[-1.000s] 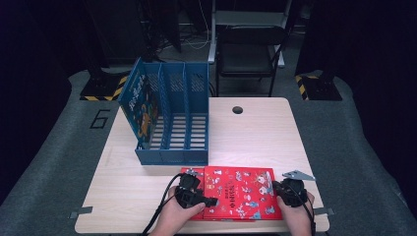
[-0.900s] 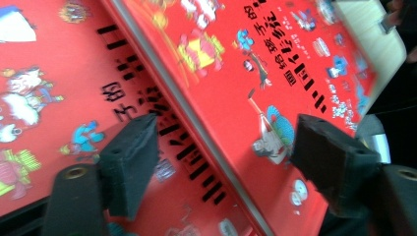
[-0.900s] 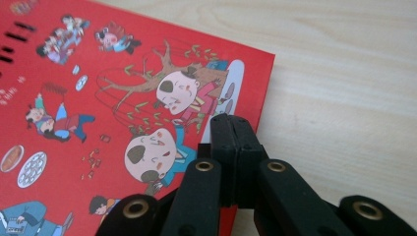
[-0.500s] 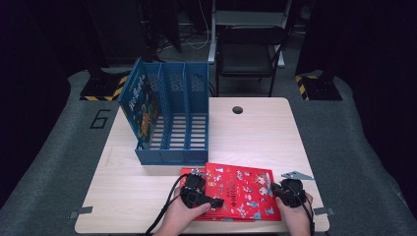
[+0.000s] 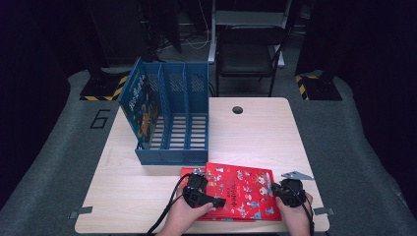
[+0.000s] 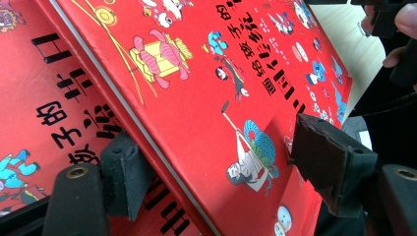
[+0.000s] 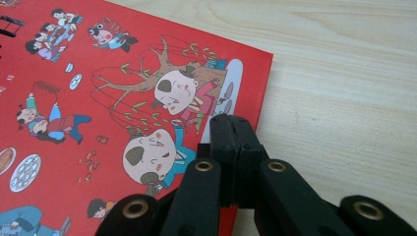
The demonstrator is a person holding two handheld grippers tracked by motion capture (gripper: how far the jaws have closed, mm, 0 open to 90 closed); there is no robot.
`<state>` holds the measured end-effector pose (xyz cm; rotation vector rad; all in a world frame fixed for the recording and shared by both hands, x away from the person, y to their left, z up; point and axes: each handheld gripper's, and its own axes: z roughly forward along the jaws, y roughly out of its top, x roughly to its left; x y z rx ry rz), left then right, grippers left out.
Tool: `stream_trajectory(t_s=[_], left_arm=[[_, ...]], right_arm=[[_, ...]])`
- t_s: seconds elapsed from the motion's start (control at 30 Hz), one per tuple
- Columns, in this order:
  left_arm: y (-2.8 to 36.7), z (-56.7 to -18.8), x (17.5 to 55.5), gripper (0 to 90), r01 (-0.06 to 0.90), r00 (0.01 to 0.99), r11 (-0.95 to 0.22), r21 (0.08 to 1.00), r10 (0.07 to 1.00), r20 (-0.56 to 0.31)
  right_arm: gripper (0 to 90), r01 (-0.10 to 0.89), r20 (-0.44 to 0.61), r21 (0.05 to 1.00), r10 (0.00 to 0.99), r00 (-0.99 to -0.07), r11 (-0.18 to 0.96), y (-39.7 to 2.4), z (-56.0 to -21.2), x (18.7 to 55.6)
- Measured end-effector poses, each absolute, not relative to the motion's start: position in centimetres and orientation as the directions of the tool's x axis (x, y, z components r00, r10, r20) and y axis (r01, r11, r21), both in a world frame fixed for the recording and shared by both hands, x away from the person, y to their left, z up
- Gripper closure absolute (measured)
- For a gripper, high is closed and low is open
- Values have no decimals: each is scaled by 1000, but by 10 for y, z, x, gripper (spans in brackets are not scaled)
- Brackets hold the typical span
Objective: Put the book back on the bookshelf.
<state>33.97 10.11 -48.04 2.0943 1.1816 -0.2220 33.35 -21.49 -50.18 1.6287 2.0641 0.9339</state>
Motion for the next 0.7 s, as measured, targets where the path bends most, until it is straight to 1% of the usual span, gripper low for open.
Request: stream_trajectory(t_s=[0.2, 0.27, 0.33, 0.47, 0.53, 0.63, 0.67, 0.7], left_arm=[[101, -481, 339, 268, 802, 566, -326, 500, 681, -464], [101, -481, 339, 268, 802, 567, -327, 500, 680, -464], [101, -481, 339, 268, 802, 567, -326, 501, 681, -465], [101, -481, 339, 268, 802, 567, -327, 500, 680, -465], [101, -481, 339, 269, 802, 567, -327, 500, 680, -465], [101, -481, 340, 269, 802, 567, -329, 498, 679, -465], [101, -481, 340, 269, 802, 567, -329, 498, 679, -466], [101, -481, 340, 269, 802, 567, -329, 498, 679, -466]], right_arm=[[885, 719, 108, 685, 959, -263, 120, -214, -503, 335], [867, 722, 111, 683, 961, -252, 110, -213, -502, 335], [830, 724, 119, 682, 961, -250, 104, -217, -503, 336], [779, 739, 181, 672, 958, -222, 45, -224, -504, 338], [773, 753, 238, 658, 951, -197, -8, -228, -505, 338], [767, 758, 302, 650, 935, -188, -57, -233, -507, 339], [766, 763, 314, 642, 933, -175, -73, -233, -507, 339], [761, 759, 312, 648, 931, -188, -64, -234, -508, 340]])
